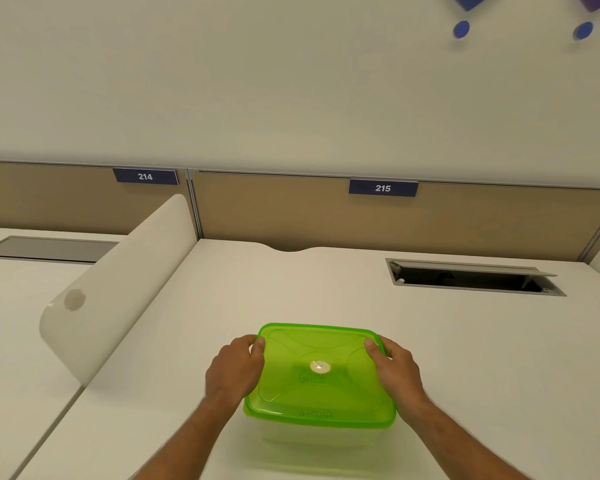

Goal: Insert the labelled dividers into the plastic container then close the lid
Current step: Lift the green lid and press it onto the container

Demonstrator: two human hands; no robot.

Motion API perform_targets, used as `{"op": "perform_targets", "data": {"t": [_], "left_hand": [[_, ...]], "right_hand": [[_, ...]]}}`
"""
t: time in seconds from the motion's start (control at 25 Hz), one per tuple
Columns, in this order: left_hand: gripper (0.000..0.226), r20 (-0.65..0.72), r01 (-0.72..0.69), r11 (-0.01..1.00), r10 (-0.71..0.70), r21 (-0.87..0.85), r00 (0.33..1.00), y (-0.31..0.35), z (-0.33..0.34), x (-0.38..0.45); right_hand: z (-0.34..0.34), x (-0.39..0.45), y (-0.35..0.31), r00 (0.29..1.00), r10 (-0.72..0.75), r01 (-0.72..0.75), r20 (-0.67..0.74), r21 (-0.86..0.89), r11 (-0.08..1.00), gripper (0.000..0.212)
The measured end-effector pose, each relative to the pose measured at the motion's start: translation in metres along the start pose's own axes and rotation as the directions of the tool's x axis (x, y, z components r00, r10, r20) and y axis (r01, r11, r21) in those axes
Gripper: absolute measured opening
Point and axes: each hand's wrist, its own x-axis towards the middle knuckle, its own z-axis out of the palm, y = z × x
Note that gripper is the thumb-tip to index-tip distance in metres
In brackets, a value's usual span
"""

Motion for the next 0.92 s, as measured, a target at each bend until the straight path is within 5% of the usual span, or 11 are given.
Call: {"op": "perform_targets", "data": {"t": [0.36, 0.92], "left_hand": [[0.039, 0.039, 0.011, 0.998, -0.013, 0.068, 0.999, -0.003, 0.006, 0.005], [0.027, 0.081, 0.042, 0.997, -0.036, -0.072, 0.996, -0.002, 0.016, 0.016]], "right_hand": [[0.008, 0.007, 0.003, 0.997, -0.027, 0.022, -0.067, -0.078, 0.997, 0.037], [0.01, 0.022, 0.015, 0.998, 0.063, -0.064, -0.01, -0.059, 0.996, 0.036]]}}
